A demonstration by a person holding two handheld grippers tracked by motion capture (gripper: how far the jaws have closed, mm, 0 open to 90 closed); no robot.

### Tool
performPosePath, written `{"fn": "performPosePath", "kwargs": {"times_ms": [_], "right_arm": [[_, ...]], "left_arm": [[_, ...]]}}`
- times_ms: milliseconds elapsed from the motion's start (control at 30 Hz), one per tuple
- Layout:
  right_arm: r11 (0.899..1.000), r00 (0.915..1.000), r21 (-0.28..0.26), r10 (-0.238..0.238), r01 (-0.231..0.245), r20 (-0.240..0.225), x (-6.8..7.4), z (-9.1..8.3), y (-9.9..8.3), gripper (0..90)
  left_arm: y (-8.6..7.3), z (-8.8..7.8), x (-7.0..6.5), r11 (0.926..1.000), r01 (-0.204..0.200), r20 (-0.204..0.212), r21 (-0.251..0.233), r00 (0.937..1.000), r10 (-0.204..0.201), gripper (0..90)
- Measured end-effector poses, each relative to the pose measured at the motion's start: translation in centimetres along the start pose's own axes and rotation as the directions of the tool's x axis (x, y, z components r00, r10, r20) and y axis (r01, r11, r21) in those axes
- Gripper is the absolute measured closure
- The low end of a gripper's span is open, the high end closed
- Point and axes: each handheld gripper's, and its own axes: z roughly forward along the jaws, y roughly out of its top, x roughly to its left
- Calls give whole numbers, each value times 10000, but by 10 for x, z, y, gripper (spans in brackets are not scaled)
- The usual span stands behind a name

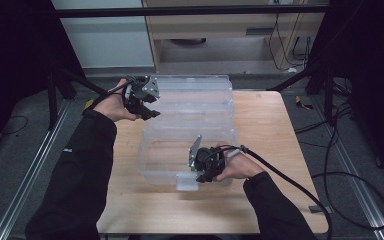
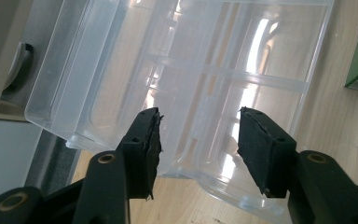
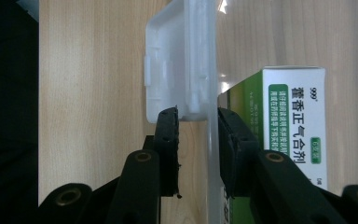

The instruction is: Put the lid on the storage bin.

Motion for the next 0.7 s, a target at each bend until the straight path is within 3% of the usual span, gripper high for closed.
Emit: {"fn": "performPosePath", "kwargs": {"times_ms": [267,700], "right_arm": [[10000,10000,-1,-2,2,47,0,0,0,711],[10000,10000,-11,-46,46,-23,-1,0,0,711]], "left_arm": [[3,4,5,9998,-162,-34,78,9999,162,487],[10,16,10,9987,-472,251,174,9986,467,504]]}}
